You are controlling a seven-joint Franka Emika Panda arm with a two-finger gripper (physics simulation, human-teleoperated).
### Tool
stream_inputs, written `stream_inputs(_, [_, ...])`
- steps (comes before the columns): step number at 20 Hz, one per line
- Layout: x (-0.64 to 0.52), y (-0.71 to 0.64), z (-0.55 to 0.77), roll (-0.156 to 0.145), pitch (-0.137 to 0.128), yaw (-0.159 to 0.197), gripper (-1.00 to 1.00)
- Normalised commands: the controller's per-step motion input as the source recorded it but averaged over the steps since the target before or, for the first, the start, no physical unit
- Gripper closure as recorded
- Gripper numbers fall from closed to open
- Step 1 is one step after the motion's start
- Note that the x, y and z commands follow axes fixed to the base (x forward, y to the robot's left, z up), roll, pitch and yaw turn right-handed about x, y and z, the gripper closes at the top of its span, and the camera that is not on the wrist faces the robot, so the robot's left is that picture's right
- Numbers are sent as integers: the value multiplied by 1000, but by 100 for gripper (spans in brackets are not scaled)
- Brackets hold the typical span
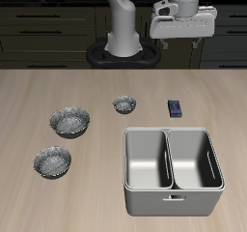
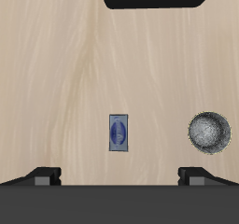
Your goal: Place the cream cheese in the middle-sized bowl
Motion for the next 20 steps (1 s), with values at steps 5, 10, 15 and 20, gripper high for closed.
stream_inputs(5, [16, 115, -187, -21, 15, -17, -100])
stream_inputs(10, [-25, 17, -194, -22, -9, -31, -100])
stream_inputs(15, [21, -8, -336, -4, 30, -12, -100])
stream_inputs(20, [59, -28, -387, -27, 19, 7, -100])
